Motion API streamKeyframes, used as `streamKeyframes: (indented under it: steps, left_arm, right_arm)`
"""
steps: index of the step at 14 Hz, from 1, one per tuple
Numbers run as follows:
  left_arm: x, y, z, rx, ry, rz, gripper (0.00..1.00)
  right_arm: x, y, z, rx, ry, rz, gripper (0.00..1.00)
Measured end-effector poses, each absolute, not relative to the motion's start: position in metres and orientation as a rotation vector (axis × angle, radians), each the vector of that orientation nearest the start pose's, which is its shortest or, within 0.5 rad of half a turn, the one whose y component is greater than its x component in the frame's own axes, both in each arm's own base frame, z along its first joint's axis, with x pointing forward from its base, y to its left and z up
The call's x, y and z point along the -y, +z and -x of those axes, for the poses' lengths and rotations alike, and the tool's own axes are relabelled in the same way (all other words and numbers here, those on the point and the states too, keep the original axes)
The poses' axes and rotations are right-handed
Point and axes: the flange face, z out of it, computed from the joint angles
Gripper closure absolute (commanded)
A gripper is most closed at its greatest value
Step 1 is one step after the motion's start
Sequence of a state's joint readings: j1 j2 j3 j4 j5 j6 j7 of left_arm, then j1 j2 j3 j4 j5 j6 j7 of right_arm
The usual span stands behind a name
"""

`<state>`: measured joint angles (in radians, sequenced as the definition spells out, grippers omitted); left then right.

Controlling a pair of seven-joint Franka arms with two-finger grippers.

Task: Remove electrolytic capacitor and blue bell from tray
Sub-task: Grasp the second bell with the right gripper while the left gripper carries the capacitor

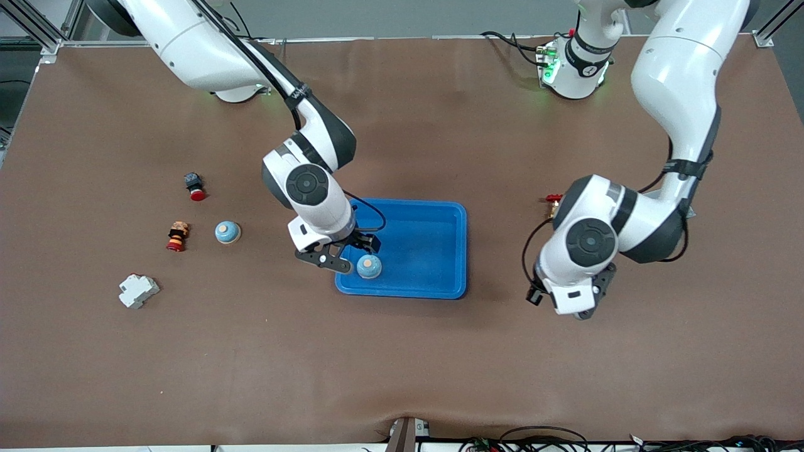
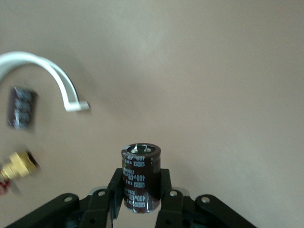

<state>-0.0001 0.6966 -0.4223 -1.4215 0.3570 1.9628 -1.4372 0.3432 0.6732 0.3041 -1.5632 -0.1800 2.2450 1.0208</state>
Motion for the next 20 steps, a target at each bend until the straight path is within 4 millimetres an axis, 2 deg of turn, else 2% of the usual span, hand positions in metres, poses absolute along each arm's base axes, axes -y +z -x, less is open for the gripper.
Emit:
streamKeyframes:
  steps: [6,8,10,11,13,16,19,20]
  left_arm:
    - [0.1,0.28,-0.69,1.228,0.126,2.738,1.0]
    - [0.063,0.265,-0.687,1.203,0.163,2.739,1.0]
    - [0.035,0.245,-0.681,1.163,0.148,2.75,1.0]
    - [0.021,0.235,-0.679,1.137,0.137,2.767,1.0]
    - [-0.002,0.217,-0.678,1.086,0.137,2.814,1.0]
    - [-0.017,0.202,-0.68,1.061,0.125,2.858,1.0]
    - [-0.008,0.196,-0.678,1.045,0.137,2.865,1.0]
    - [-0.006,0.195,-0.677,1.04,0.141,2.866,0.89]
  right_arm:
    - [-0.421,0.213,-0.592,-0.562,-0.059,3.066,0.0]
    - [-0.423,0.201,-0.596,-0.576,-0.07,3.064,0.0]
    - [-0.423,0.194,-0.599,-0.581,-0.087,3.076,0.0]
    - [-0.424,0.191,-0.599,-0.583,-0.091,3.08,0.2]
    - [-0.424,0.189,-0.6,-0.585,-0.094,3.081,1.0]
    - [-0.426,0.193,-0.603,-0.597,-0.105,3.072,1.0]
    - [-0.426,0.193,-0.603,-0.62,-0.103,3.069,1.0]
    - [-0.427,0.196,-0.604,-0.63,-0.099,3.068,1.0]
